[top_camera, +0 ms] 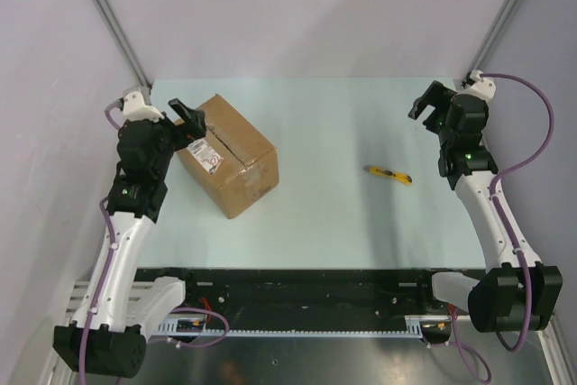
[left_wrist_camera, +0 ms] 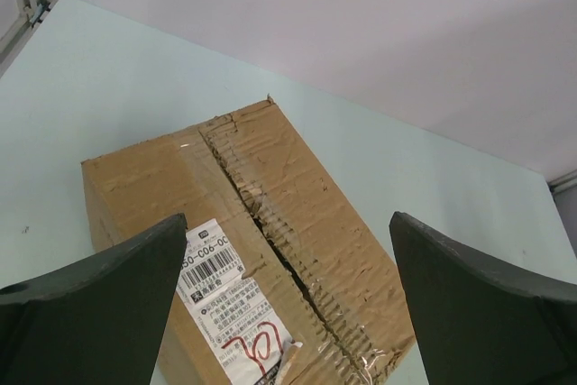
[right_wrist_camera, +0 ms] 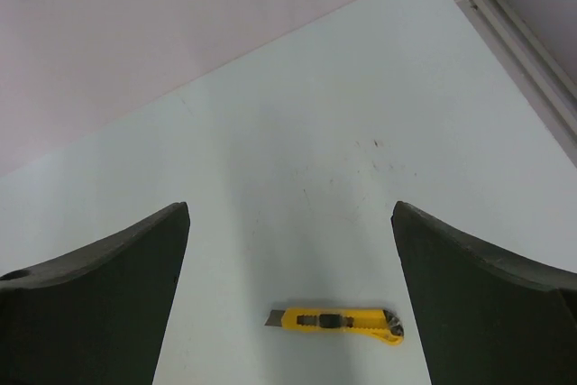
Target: Unpack the express box
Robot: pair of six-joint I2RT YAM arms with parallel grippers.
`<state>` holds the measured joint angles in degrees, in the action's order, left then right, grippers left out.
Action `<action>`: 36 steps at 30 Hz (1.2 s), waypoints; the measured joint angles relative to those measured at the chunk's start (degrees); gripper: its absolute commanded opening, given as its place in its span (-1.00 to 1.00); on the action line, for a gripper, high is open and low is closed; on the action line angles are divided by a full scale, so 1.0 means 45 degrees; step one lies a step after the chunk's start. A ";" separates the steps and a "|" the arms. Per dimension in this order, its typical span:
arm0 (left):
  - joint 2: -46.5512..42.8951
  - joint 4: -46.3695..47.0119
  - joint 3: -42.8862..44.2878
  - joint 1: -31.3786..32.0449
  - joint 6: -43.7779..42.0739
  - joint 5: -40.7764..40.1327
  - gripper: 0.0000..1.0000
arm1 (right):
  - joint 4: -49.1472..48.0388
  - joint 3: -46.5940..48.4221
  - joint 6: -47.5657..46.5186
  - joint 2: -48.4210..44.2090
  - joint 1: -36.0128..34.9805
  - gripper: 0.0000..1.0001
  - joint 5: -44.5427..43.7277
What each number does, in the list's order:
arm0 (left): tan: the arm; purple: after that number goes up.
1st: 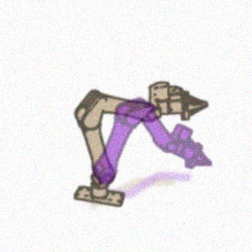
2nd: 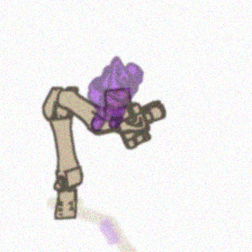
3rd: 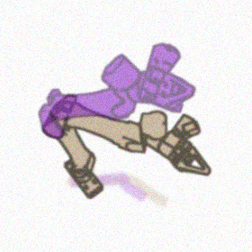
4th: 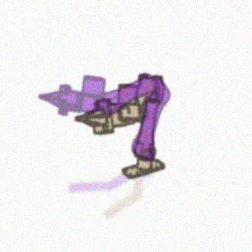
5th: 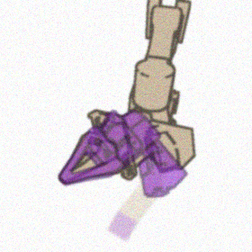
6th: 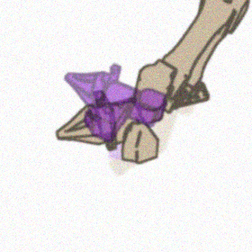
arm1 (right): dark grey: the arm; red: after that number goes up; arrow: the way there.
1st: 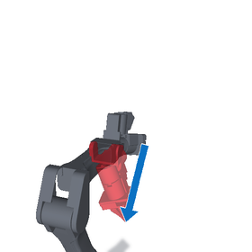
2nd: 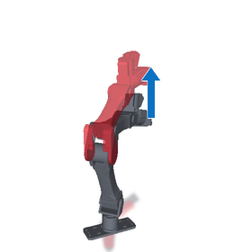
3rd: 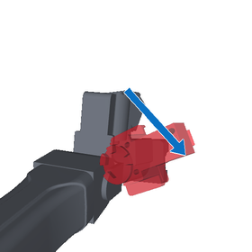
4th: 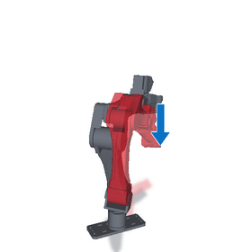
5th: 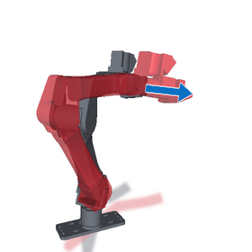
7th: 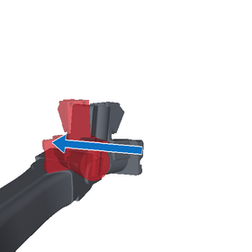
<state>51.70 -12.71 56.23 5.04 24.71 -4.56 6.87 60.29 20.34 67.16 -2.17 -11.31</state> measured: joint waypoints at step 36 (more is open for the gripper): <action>0.0340 0.0034 0.0777 0.2288 -0.0981 0.4634 0.99 | 0.5969 0.0005 0.5391 0.0661 -0.2346 0.93 -0.2987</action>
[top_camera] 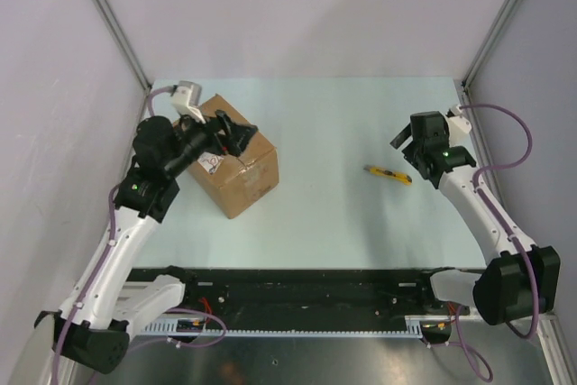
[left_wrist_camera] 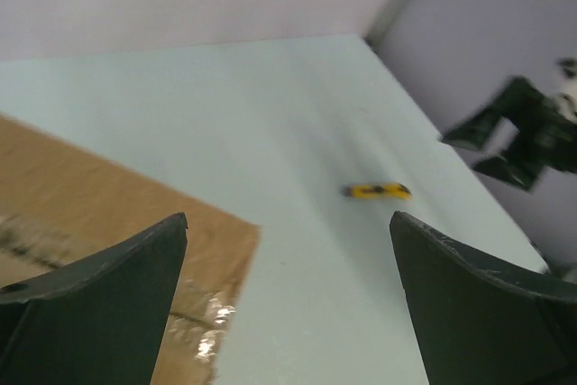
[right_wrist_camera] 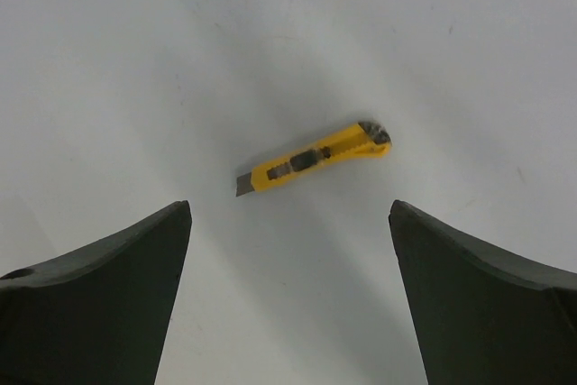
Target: Unpack the express box
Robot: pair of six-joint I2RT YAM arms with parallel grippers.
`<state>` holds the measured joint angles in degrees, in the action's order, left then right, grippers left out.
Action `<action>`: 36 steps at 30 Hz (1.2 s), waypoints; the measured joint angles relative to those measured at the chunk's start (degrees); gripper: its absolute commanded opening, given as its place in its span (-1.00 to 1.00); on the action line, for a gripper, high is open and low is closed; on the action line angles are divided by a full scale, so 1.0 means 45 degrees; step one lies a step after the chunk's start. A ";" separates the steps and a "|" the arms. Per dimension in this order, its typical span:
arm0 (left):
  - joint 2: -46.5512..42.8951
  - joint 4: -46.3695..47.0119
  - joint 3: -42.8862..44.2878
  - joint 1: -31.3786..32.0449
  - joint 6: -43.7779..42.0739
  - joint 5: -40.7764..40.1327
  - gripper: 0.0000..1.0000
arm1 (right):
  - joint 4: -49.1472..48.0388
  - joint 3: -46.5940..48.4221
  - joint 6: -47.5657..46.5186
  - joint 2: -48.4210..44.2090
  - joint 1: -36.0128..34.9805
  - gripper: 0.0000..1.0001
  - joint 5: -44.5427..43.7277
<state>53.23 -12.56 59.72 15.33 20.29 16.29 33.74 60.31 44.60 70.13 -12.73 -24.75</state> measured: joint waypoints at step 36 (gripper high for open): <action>0.0933 0.0049 0.0423 0.2720 -0.1953 -0.3259 0.99 | -0.0180 0.0010 1.0409 0.6256 0.2793 0.57 0.5095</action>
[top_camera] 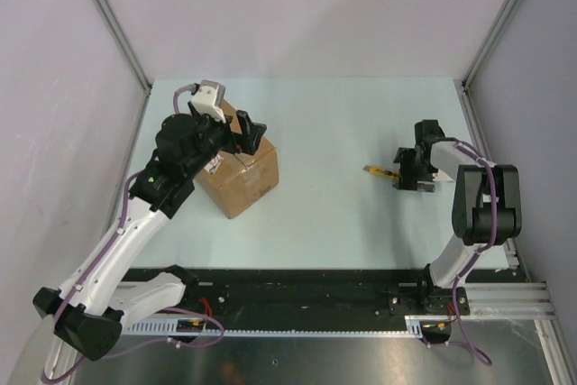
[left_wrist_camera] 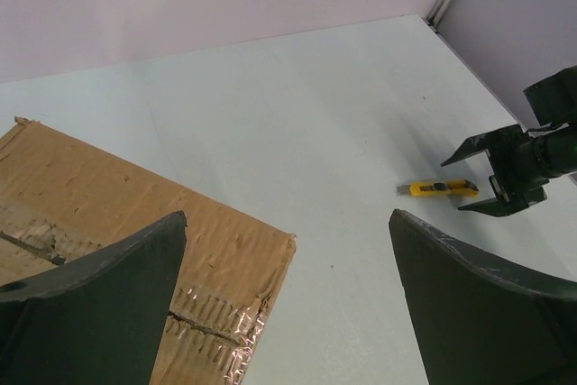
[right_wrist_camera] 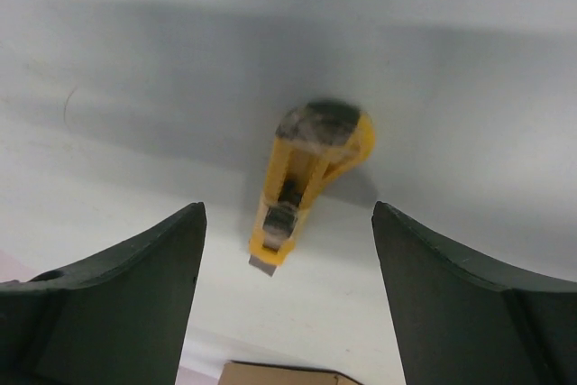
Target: Unpack the express box
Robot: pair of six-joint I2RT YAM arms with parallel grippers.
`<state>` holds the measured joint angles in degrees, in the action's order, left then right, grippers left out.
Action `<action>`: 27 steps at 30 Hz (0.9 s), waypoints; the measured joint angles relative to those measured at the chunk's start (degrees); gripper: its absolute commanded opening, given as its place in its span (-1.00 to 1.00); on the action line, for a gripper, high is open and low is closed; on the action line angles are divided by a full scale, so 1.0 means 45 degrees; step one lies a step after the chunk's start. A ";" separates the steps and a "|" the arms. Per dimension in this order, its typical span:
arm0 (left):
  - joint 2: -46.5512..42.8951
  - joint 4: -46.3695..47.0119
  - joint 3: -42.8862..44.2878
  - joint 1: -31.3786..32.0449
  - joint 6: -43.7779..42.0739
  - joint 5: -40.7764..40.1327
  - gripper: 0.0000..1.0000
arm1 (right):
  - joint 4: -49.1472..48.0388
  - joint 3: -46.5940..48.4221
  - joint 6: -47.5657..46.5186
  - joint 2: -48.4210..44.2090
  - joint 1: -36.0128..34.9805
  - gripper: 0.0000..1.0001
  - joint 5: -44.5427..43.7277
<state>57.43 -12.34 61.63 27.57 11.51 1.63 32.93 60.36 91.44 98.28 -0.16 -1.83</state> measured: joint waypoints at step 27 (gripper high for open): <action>0.0165 0.0000 0.0000 0.0010 -0.0024 -0.0763 0.99 | 0.0321 0.0311 0.0277 0.1185 0.1506 -0.75 0.2487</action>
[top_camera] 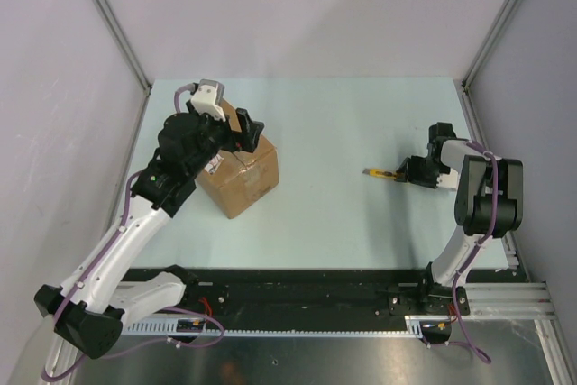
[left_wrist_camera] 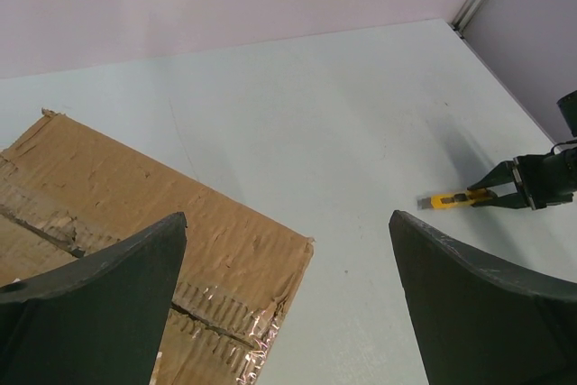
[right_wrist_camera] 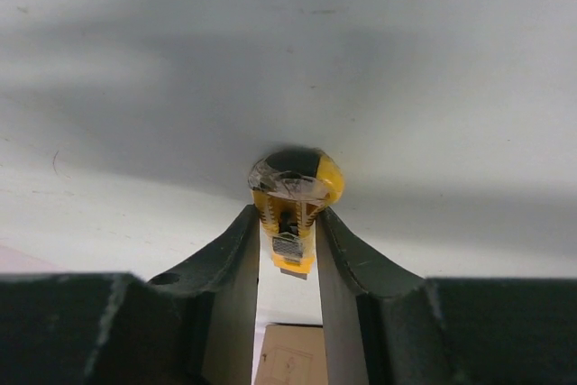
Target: Unpack the express box
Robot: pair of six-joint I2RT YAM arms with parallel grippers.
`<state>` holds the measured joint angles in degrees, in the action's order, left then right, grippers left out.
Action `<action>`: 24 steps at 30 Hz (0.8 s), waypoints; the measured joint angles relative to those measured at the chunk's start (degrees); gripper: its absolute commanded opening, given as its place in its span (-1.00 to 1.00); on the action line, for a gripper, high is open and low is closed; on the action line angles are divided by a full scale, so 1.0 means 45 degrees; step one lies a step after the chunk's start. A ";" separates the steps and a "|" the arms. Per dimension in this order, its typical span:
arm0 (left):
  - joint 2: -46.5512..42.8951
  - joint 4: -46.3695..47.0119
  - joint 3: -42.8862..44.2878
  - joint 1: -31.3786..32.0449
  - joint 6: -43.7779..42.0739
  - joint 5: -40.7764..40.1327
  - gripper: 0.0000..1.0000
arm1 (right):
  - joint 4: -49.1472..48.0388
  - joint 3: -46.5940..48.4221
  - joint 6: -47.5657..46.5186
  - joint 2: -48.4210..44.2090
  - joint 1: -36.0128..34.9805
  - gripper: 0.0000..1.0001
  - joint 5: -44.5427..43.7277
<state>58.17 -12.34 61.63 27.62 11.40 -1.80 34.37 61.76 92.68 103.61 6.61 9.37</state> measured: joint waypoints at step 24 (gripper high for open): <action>0.2181 0.0049 0.0661 0.0787 0.1481 0.1923 0.99 | -0.0102 0.0078 -0.4571 -0.2637 -0.1268 -1.00 -0.1511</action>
<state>67.99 -12.12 64.60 31.16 18.06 6.85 33.91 62.11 72.12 91.74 0.91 2.57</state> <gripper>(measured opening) 0.996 0.307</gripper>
